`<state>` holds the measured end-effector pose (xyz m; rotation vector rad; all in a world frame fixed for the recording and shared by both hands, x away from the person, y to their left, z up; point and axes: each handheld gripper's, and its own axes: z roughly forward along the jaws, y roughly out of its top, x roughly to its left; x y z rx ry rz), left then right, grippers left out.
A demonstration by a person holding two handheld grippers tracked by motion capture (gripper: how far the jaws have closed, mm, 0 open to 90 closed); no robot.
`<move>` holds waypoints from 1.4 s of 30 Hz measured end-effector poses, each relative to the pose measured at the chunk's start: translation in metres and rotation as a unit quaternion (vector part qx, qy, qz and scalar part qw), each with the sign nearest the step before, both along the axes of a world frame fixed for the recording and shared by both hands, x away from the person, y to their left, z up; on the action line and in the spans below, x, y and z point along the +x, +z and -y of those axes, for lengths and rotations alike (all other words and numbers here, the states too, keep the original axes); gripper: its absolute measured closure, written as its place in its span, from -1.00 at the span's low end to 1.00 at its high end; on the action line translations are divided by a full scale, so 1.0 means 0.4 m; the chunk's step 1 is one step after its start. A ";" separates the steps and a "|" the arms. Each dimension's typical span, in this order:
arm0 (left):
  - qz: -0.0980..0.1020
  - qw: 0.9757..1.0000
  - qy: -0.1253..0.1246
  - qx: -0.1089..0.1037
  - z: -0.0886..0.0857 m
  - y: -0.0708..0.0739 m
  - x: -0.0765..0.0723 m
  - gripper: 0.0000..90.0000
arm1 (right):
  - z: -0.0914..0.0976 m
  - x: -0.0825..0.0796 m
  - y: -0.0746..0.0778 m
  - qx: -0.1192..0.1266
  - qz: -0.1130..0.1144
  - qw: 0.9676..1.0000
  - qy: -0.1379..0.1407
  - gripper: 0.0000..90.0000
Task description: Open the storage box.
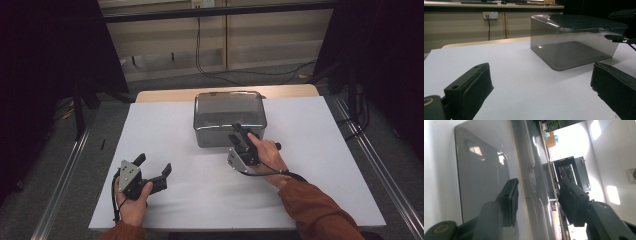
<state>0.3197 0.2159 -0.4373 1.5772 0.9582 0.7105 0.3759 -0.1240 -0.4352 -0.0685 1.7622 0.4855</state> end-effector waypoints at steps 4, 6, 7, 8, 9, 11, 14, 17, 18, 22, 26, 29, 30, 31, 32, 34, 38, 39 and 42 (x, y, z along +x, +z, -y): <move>0.001 1.000 -0.002 0.003 -0.001 0.001 0.000 -0.93 | -0.004 -0.002 -0.006 -0.010 0.002 1.000 -0.005 0.26; 0.000 1.000 -0.002 0.004 -0.001 0.001 0.000 -0.93 | -0.005 -0.001 -0.008 -0.015 0.001 1.000 -0.005 0.35; 0.000 1.000 -0.002 0.004 -0.001 0.001 0.000 -0.93 | -0.005 -0.001 -0.009 -0.016 0.000 1.000 -0.009 0.39; 0.000 1.000 -0.002 0.004 -0.001 0.001 0.000 -0.93 | -0.005 -0.001 -0.010 -0.016 -0.002 1.000 -0.009 0.42; 0.000 1.000 -0.002 0.004 -0.001 0.001 0.000 -0.93 | -0.005 0.000 -0.011 -0.019 -0.004 1.000 -0.007 0.44; 0.000 1.000 -0.003 0.004 -0.001 0.001 0.000 -0.93 | -0.007 -0.001 -0.011 -0.024 -0.001 1.000 -0.005 0.51; 0.001 1.000 -0.004 0.005 0.000 0.001 0.000 -0.93 | -0.006 0.000 -0.006 -0.023 -0.001 1.000 -0.001 0.60; 0.000 1.000 -0.004 0.005 0.000 0.001 0.000 -0.93 | -0.006 -0.002 -0.003 -0.024 0.001 1.000 0.001 0.70; 0.000 1.000 -0.004 0.005 0.000 0.001 0.000 -0.93 | -0.006 -0.002 -0.003 -0.023 0.003 1.000 0.002 0.72; 0.000 1.000 -0.005 0.005 0.000 0.001 0.000 -0.93 | -0.006 -0.003 -0.002 -0.027 0.006 1.000 0.002 0.73; 0.002 1.000 -0.005 0.014 0.001 0.001 0.000 -0.93 | -0.007 -0.003 0.000 -0.028 0.006 1.000 0.003 0.73; 0.002 1.000 -0.012 0.011 0.004 0.002 -0.001 -0.93 | -0.006 -0.003 0.002 -0.023 0.004 1.000 0.004 0.73; 0.001 1.000 -0.013 0.011 0.004 0.002 0.000 -0.93 | -0.006 -0.003 0.002 -0.023 0.004 1.000 0.004 0.73; 0.000 1.000 -0.013 0.011 0.004 0.002 0.001 -0.93 | -0.006 -0.003 0.003 -0.023 0.004 1.000 0.004 0.74; -0.002 1.000 -0.013 0.009 0.003 0.001 0.001 -0.93 | -0.005 -0.003 0.004 -0.025 0.004 1.000 0.005 0.74; -0.005 1.000 -0.012 0.002 0.002 0.001 0.002 -0.93 | -0.005 -0.004 0.005 -0.025 0.006 1.000 0.004 0.74; -0.011 1.000 -0.023 0.001 0.002 0.001 0.003 -0.83 | -0.006 -0.007 0.010 -0.021 0.005 1.000 0.006 0.78; -0.010 1.000 -0.022 0.001 0.002 0.001 0.003 -0.84 | -0.006 -0.008 0.011 -0.021 0.006 1.000 0.008 0.79; -0.012 1.000 -0.018 -0.005 -0.002 0.002 0.005 -0.86 | -0.005 -0.008 0.014 -0.022 0.006 1.000 0.009 0.79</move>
